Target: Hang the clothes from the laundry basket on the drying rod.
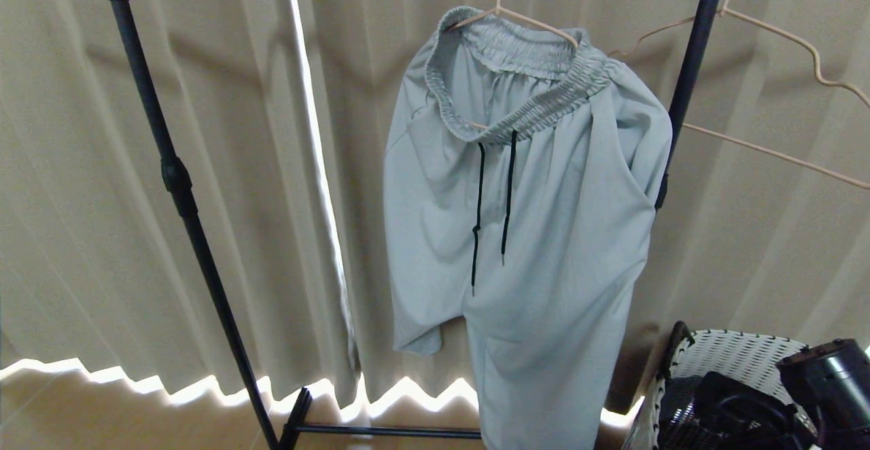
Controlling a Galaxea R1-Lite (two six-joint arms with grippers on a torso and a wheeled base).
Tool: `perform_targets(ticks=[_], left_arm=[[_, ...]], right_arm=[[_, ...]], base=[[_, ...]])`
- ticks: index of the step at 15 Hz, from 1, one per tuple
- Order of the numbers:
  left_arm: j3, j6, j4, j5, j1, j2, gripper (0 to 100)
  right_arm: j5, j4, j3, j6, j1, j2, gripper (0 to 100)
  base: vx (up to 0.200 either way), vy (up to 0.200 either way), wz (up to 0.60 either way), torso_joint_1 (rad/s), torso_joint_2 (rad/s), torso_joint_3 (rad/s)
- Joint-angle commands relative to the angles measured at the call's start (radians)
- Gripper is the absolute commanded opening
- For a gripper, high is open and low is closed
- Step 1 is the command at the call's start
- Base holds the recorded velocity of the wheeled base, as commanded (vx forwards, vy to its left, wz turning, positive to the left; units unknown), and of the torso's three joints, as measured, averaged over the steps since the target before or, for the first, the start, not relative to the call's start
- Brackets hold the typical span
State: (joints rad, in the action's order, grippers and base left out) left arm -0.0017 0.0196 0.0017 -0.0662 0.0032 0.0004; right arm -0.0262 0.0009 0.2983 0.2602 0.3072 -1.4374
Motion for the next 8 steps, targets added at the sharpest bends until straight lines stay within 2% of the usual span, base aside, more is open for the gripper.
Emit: perform_targets(ticks=[1, 6, 8], left_arm=[[0.0, 0.002, 0.0, 0.0, 0.0, 0.0, 100], [0.0, 0.0, 0.0, 0.0, 0.0, 0.0, 100], [0.0, 0.0, 0.0, 0.0, 0.0, 0.0, 100]], right_arm=[[0.029, -0.139, -0.05, 0.001, 0.01, -0.219, 100], [0.101, -0.371, -0.08, 0.001, 0.01, -0.394, 100], [0.137, -0.412, -0.077, 0.001, 0.009, -0.426, 100]], base=[[0.0, 0.0, 0.0, 0.0, 0.0, 0.0], [0.0, 0.0, 0.0, 0.0, 0.0, 0.0], [0.0, 0.0, 0.0, 0.0, 0.0, 0.0]])
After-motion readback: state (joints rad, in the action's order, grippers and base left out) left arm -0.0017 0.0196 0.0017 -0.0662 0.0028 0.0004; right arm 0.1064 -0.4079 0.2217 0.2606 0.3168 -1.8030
